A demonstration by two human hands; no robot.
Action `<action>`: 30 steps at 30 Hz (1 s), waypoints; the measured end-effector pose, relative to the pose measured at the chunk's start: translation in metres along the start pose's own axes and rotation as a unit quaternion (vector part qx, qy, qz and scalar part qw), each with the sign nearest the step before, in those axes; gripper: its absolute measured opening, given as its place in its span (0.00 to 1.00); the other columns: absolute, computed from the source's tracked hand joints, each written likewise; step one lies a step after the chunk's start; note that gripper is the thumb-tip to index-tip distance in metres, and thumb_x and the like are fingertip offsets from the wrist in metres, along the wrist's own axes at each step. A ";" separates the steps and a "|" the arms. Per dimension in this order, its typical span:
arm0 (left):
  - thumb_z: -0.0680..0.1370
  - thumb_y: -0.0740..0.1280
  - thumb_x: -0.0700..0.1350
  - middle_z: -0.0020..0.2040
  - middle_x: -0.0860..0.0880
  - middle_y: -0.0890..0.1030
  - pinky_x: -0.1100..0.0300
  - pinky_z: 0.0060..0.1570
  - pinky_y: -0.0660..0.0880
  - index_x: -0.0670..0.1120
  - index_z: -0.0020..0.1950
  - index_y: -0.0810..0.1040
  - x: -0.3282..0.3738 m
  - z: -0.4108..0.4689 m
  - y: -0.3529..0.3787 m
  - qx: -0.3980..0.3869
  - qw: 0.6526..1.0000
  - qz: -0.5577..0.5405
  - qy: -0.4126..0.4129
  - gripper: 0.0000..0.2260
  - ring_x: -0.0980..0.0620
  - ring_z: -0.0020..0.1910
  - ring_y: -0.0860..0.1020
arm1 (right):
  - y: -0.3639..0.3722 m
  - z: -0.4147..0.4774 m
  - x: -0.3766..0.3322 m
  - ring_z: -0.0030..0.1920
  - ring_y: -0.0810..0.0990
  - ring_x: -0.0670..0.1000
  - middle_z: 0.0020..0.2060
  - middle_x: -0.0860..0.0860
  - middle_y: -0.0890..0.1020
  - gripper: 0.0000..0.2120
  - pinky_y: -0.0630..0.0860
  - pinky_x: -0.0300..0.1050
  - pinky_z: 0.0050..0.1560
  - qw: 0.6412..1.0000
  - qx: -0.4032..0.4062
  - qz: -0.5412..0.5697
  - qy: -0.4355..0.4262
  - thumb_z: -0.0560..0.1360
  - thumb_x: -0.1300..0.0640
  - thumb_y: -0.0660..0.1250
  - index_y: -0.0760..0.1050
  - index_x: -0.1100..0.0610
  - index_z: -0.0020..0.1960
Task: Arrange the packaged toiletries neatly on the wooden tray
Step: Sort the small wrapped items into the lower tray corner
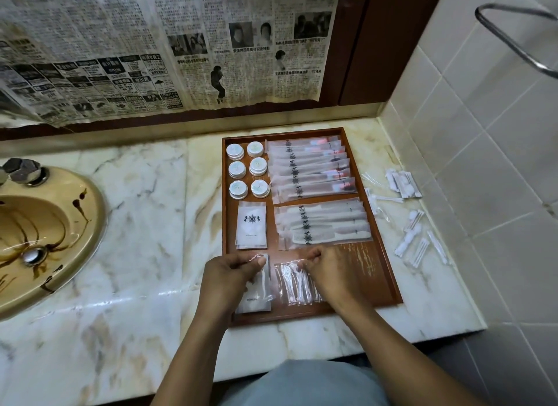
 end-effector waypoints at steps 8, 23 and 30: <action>0.72 0.79 0.43 0.30 0.54 0.82 0.68 0.29 0.71 0.43 0.41 0.87 0.002 0.003 0.018 -0.007 0.997 -0.070 -0.037 0.04 0.62 0.26 0.75 | -0.012 -0.041 -0.021 0.44 0.83 0.40 0.43 0.43 0.86 0.09 0.79 0.39 0.49 0.959 -0.189 0.210 -0.011 0.76 0.45 0.72 0.85 0.49 0.49; 0.72 0.79 0.45 0.39 0.56 0.87 0.63 0.42 0.78 0.50 0.40 0.88 0.004 0.018 0.013 -0.072 0.985 0.136 0.071 0.02 0.58 0.39 0.84 | -0.001 -0.055 -0.004 0.41 0.86 0.48 0.35 0.48 0.87 0.05 0.82 0.48 0.53 0.957 -0.166 0.231 0.054 0.73 0.55 0.76 0.85 0.54 0.40; 0.73 0.78 0.52 0.41 0.58 0.84 0.55 0.49 0.77 0.54 0.41 0.88 0.005 0.039 0.034 -0.084 0.897 0.385 0.198 0.03 0.58 0.47 0.79 | 0.006 -0.053 0.004 0.34 0.82 0.41 0.31 0.45 0.84 0.10 0.81 0.42 0.40 0.994 -0.079 0.072 0.028 0.73 0.57 0.73 0.82 0.54 0.33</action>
Point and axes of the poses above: each hand's wrist, its own z-axis towards the middle knuckle, its own y-axis out of the palm, x = y × z, the point moved 3 cm from there along z, towards the middle knuckle
